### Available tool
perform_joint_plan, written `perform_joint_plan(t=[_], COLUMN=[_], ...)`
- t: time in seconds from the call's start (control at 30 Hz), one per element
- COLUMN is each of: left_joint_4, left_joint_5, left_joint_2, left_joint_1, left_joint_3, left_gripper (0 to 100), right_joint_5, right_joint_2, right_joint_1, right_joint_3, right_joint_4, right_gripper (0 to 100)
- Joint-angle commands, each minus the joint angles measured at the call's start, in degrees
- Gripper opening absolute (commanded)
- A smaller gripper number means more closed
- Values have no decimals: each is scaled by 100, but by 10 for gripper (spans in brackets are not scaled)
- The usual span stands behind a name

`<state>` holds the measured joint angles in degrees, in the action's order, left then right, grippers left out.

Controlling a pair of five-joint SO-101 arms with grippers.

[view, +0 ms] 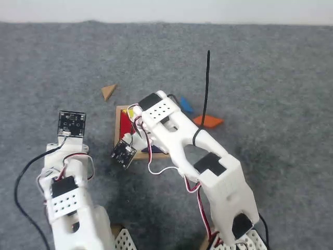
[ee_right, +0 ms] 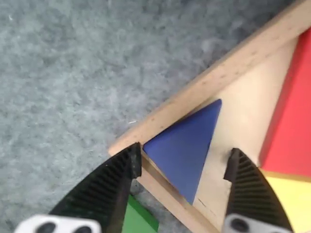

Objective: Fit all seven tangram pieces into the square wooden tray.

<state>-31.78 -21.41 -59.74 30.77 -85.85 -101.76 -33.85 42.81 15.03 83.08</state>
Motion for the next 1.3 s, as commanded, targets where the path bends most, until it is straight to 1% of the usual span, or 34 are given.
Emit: perform_joint_plan(t=[0.0,0.1,0.27,0.33,0.37,0.43,0.47,0.5,0.6,0.63,0.7,0.73,0.8,0.87,0.97,1.03,1.13,1.27], left_joint_4=[123,123,123,123,123,123,123,123,123,123,123,123,123,123,123,123,123,123], left_joint_5=[-53,-53,-53,-53,-53,-53,-53,-53,-53,-53,-53,-53,-53,-53,-53,-53,-53,-53], left_joint_2=[-97,-97,-97,-97,-97,-97,-97,-97,-97,-97,-97,-97,-97,-97,-97,-97,-97,-97], left_joint_1=[-44,-44,-44,-35,-26,-18,-18,-18,-26,-26,-35,-35,-35,-35,-35,-35,-35,-35], left_joint_3=[48,48,48,48,48,48,48,48,48,48,48,48,48,48,48,48,48,48], left_gripper=[12,12,12,12,12,12,12,12,12,12,12,12,12,12,12,12,12,12], right_joint_5=[62,62,70,123,325,1002,1284,1538,2286,2532,2971,3209,3877,4835,6338,7007,7560,7736], right_joint_2=[48,48,48,40,48,127,180,251,470,532,629,655,681,637,558,382,-31,-611], right_joint_1=[-101,-92,-92,-101,-127,-242,-286,-330,-532,-585,-699,-734,-716,-576,-365,-277,-145,-136], right_joint_3=[440,747,1873,2215,2268,2295,2286,2286,2268,2268,2268,2268,2268,2286,2251,2259,2259,2295], right_joint_4=[84,470,1648,1921,1965,1956,1956,1956,1938,1938,1938,1938,1938,1842,1182,629,-75,-585], right_gripper=[288,286,285,285,284,281,264,226,26,0,64,75,60,11,12,6,6,6])
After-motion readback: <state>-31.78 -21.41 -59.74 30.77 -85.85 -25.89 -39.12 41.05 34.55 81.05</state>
